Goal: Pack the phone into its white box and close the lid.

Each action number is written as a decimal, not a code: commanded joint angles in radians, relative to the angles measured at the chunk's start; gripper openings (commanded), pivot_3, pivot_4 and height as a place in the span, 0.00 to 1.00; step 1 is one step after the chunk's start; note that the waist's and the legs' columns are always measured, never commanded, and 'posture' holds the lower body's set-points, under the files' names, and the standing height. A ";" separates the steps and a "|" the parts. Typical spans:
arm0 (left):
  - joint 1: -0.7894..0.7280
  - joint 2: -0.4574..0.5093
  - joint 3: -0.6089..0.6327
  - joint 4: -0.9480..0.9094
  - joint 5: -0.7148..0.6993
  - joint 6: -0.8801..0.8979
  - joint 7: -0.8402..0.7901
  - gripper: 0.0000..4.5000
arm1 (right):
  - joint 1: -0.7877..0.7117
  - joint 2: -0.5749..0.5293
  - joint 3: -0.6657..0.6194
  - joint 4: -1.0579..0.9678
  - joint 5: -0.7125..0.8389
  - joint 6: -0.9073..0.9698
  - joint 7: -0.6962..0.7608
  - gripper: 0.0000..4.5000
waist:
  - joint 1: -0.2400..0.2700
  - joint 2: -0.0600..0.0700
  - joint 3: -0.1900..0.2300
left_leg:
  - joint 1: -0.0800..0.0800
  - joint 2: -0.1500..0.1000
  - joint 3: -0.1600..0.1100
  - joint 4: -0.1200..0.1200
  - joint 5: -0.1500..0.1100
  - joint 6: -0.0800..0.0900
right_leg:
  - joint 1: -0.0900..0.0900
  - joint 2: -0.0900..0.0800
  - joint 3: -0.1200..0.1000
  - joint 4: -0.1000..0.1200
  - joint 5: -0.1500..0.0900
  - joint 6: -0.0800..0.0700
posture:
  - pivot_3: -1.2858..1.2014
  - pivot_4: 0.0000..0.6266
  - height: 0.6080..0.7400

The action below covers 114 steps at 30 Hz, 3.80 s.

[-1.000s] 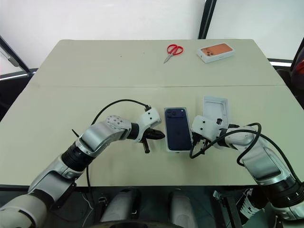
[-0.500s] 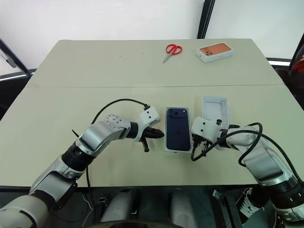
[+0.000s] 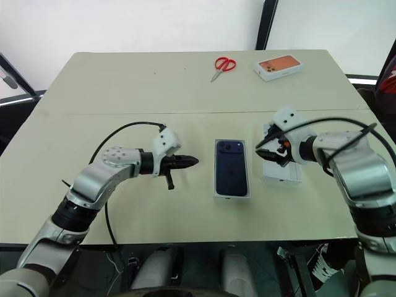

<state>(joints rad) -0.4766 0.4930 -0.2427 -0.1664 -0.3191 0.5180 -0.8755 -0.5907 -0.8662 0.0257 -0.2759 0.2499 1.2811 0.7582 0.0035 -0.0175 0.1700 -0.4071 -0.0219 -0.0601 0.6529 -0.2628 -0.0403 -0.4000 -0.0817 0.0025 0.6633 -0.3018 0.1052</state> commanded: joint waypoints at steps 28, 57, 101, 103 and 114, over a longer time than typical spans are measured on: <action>0.149 0.088 0.139 -0.085 -0.085 -0.136 -0.108 0.00 | -0.347 0.129 -0.014 0.347 0.246 0.333 -0.311 0.01 | -0.017 0.002 0.000 | -0.001 0.000 0.001 0.000 0.000 0.000 | -0.002 0.001 0.000 0.001 0.000 0.000 | 0.52 0.24 1.00; 0.150 0.072 0.205 0.004 -0.045 -0.158 -0.017 0.00 | 0.167 0.460 -0.068 0.051 1.722 -0.190 -1.292 0.01 | -0.019 0.002 0.002 | -0.001 0.002 0.000 0.000 -0.001 0.002 | -0.001 0.002 0.000 0.001 0.000 0.000 | 0.52 0.24 1.00; 0.100 0.086 0.094 -0.119 -0.012 0.117 0.006 0.00 | 0.180 -0.208 0.118 -0.159 0.229 -0.540 -0.180 0.01 | -0.012 0.005 0.004 | 0.000 0.001 0.001 0.000 -0.001 0.002 | 0.000 0.001 0.000 0.000 0.000 0.000 | 0.52 0.24 1.00; 0.114 0.092 0.063 -0.154 -0.022 0.165 0.002 0.00 | 0.181 -0.208 0.153 -0.162 0.162 -0.578 -0.149 0.01 | -0.012 0.005 0.004 | 0.000 0.001 0.000 0.000 -0.001 0.002 | 0.000 0.001 -0.001 0.000 0.000 0.000 | 0.52 0.24 1.00; 0.047 -0.030 -0.080 -0.148 0.024 0.370 0.143 0.00 | 0.202 -0.134 0.220 -0.192 0.019 -0.635 -0.041 0.01 | -0.015 0.005 0.004 | 0.000 0.001 0.000 0.000 -0.001 0.002 | 0.000 0.002 -0.001 0.000 0.000 0.000 | 0.52 0.24 1.00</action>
<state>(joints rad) -0.4139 0.4709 -0.3147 -0.3104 -0.3035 0.8774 -0.7557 -0.3871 -1.0045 0.2556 -0.4191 0.2838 0.6586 0.7056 -0.0111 -0.0124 0.1737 -0.4072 -0.0211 -0.0600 0.6530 -0.2636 -0.0385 -0.3995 -0.0801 0.0019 0.6634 -0.3018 0.1056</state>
